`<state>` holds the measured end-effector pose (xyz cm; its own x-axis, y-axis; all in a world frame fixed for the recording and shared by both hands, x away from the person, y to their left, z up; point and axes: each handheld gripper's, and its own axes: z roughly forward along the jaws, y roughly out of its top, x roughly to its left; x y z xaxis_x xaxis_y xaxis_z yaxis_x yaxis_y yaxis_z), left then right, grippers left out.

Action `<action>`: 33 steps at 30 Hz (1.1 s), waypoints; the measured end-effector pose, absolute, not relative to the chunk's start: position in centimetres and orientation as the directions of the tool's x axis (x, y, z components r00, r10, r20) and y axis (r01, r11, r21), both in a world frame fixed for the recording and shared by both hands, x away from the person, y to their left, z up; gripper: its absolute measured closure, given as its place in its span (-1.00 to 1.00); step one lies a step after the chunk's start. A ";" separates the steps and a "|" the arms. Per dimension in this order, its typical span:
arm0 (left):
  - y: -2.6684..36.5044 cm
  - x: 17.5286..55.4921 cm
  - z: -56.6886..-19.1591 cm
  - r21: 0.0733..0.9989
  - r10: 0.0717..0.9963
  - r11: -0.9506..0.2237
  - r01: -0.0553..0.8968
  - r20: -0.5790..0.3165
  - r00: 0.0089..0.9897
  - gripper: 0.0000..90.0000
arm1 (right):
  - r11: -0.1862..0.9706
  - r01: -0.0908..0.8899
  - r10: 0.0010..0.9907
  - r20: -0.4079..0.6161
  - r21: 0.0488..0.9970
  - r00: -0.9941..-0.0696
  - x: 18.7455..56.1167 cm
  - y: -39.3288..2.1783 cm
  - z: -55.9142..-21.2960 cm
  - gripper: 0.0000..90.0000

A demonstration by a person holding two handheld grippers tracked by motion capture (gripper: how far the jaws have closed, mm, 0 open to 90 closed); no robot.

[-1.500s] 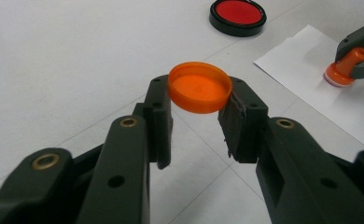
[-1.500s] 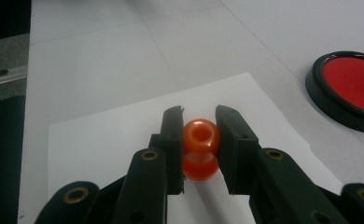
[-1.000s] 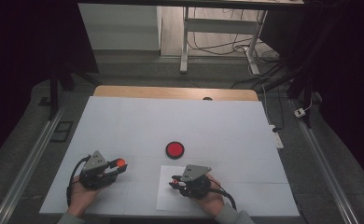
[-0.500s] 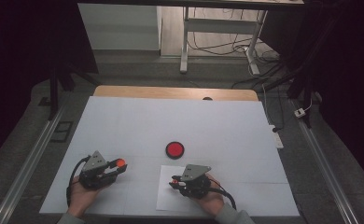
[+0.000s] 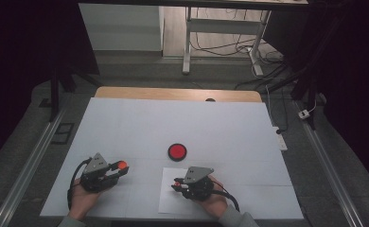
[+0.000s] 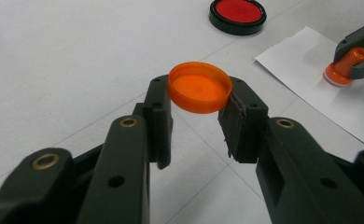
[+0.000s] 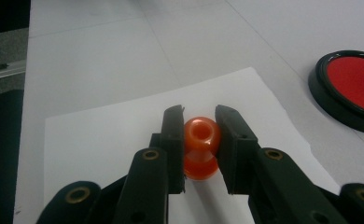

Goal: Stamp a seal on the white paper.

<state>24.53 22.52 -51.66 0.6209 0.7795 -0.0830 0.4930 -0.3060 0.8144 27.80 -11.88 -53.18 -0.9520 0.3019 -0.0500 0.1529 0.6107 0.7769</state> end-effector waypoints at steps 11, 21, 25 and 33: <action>22.5 24.5 -51.7 0.815 0.781 -0.305 0.493 -0.082 0.619 0.43 | 0.598 0.158 0.307 -0.043 0.786 -0.951 27.8 -11.9 -53.3 0.63; 22.5 24.5 -51.6 0.815 0.780 -0.308 0.490 -0.078 0.621 0.43 | 0.555 0.160 0.308 -0.024 0.816 -0.951 27.7 -12.2 -53.0 0.61; 22.5 24.5 -51.6 0.816 0.779 -0.309 0.489 -0.078 0.623 0.43 | 0.468 0.158 0.333 -0.008 0.870 -0.943 27.6 -12.9 -50.9 0.61; 22.4 24.5 -51.6 0.817 0.779 -0.310 0.487 -0.076 0.622 0.43 | 0.443 0.184 0.336 0.028 0.878 -0.942 27.9 -13.5 -50.6 0.61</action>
